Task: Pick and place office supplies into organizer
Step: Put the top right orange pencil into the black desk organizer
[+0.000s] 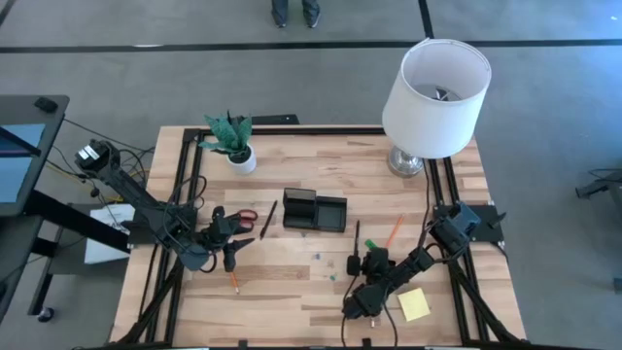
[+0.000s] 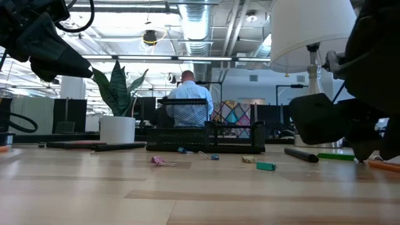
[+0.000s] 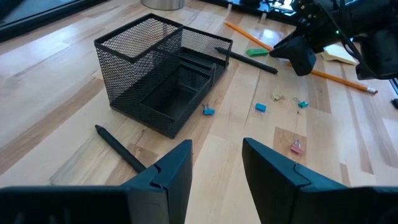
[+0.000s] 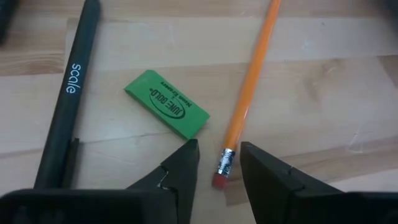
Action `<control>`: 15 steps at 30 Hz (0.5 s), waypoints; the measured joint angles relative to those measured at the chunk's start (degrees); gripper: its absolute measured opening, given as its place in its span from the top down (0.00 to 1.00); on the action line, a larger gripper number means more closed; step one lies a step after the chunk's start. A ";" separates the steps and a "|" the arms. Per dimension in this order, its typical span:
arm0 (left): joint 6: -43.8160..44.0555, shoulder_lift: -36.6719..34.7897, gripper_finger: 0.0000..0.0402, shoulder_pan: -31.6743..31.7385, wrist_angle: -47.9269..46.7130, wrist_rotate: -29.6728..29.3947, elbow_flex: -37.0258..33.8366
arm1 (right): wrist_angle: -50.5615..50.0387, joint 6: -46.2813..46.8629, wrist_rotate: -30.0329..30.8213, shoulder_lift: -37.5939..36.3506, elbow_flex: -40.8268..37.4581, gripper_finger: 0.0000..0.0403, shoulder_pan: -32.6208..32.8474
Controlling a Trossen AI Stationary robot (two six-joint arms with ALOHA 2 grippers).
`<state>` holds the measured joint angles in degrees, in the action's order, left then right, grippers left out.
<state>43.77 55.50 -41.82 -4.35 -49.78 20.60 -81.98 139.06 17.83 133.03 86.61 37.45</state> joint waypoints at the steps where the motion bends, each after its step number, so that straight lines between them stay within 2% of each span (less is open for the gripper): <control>1: 0.05 0.01 0.66 0.01 -0.02 0.02 0.00 | 0.16 0.02 -0.23 -0.02 -0.24 0.71 0.27; 15: 0.96 0.01 0.66 0.00 -0.12 1.18 0.00 | 1.13 3.82 1.94 -0.02 -1.71 0.71 3.91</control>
<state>44.73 55.51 -41.82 -4.47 -48.60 20.60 -80.85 142.88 19.77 133.01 84.90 41.36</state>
